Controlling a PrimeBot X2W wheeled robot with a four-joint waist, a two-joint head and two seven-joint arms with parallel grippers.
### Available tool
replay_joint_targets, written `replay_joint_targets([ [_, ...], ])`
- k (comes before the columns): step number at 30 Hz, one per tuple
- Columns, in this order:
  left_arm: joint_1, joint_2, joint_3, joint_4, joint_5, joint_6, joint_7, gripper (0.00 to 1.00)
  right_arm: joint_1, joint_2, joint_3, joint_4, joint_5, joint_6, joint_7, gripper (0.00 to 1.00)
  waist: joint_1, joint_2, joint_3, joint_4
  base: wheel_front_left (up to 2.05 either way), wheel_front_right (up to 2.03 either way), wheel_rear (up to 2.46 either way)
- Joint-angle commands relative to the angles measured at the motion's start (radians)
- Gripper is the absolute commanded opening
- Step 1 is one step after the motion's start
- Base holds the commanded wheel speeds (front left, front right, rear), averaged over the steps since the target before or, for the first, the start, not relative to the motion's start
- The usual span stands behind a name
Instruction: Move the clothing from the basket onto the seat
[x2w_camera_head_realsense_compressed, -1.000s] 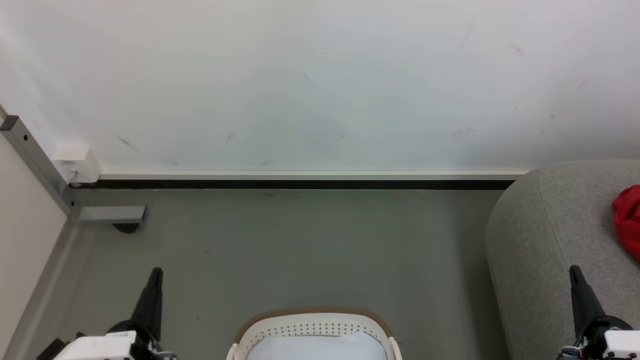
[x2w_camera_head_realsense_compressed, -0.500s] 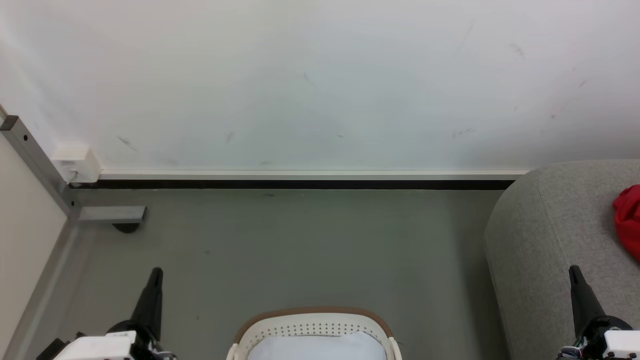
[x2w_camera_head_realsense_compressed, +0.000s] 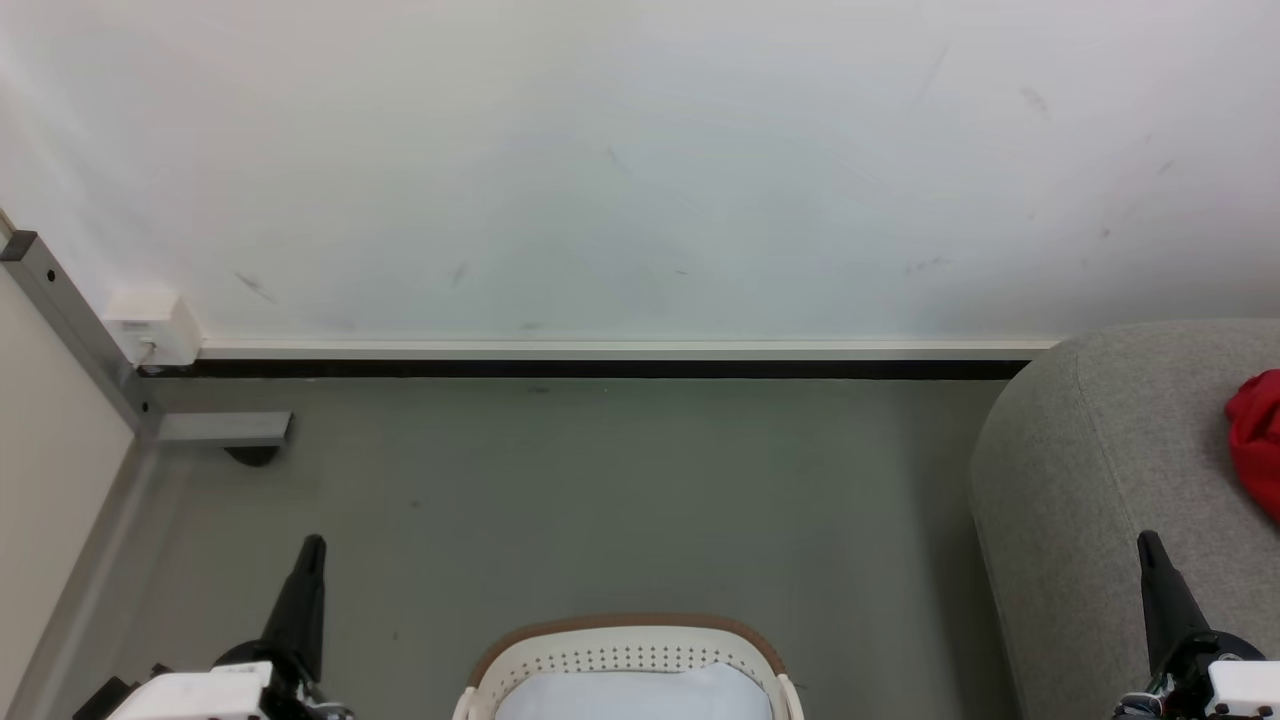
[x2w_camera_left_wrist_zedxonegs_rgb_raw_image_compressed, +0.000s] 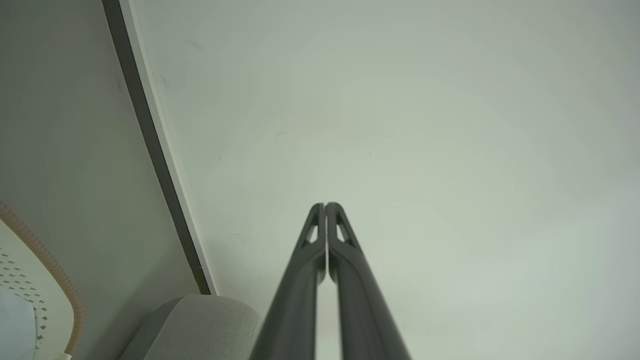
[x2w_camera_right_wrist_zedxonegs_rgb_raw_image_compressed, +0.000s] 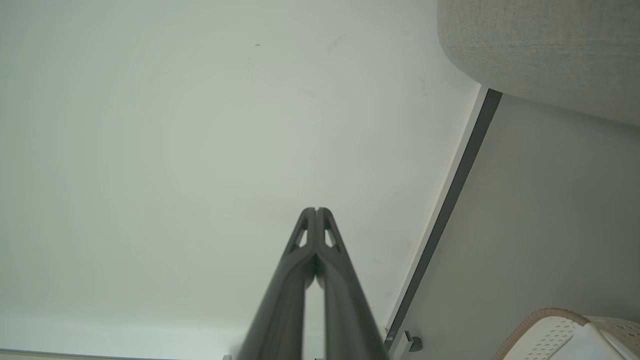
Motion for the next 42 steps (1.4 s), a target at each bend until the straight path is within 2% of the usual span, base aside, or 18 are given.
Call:
replay_joint_targets([
  [1, -0.008, 0.003, 0.002, 0.0, -0.014, -0.005, 0.004, 0.0, -0.012, 0.001, -0.004, 0.002, -0.007, -0.002, 0.002, 0.0, 0.0, -0.0001, 0.0, 0.0, 0.0, 0.0, 0.0],
  [42, -0.008, 0.003, 0.002, 0.0, -0.014, -0.005, 0.004, 0.0, -0.012, 0.003, -0.007, 0.002, -0.009, -0.002, 0.004, 0.0, 0.0, -0.0001, 0.0, 0.0, 0.0, 0.0, 0.0],
])
